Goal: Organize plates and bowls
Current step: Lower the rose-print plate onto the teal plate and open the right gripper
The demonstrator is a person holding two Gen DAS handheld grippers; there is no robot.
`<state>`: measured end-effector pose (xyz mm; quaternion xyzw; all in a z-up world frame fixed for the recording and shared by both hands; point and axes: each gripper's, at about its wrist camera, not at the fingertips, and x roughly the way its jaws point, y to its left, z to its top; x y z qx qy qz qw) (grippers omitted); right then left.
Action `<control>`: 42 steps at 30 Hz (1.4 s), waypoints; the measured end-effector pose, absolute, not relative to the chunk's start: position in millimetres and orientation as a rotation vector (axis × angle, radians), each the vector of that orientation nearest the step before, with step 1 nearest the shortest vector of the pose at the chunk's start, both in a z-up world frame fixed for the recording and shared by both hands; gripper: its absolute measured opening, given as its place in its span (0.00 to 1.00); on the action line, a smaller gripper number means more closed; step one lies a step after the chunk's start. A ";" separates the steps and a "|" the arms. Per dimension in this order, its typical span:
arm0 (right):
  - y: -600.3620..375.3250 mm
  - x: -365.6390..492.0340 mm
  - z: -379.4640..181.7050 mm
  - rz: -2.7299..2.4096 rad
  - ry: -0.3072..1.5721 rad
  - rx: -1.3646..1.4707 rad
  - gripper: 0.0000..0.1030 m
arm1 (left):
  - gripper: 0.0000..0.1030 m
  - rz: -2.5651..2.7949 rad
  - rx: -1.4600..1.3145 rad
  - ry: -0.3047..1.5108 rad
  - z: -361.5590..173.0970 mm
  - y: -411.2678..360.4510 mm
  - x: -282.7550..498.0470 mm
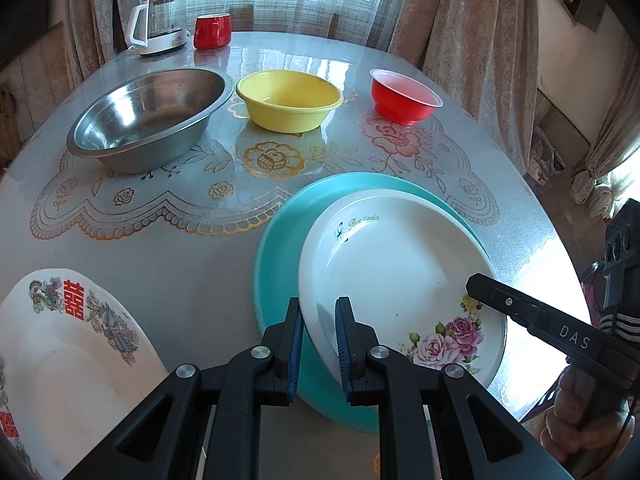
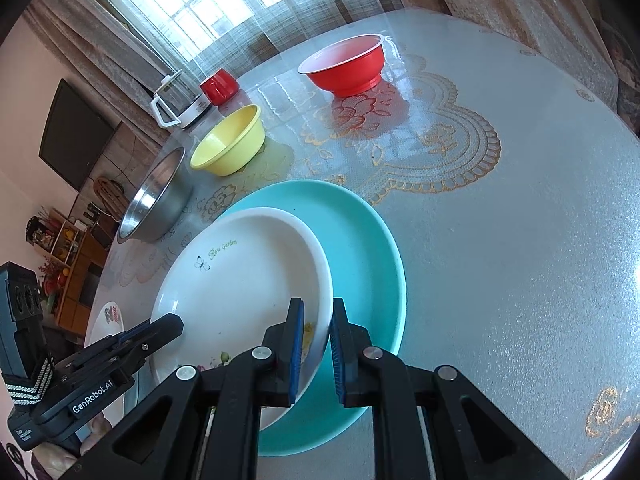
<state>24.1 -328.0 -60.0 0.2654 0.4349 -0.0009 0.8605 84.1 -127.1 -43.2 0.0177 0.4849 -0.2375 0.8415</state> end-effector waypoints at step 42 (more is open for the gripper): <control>-325.6 29.7 -60.9 -0.017 0.918 0.536 0.20 | 0.17 -0.494 0.049 1.026 -50.5 -129.7 86.1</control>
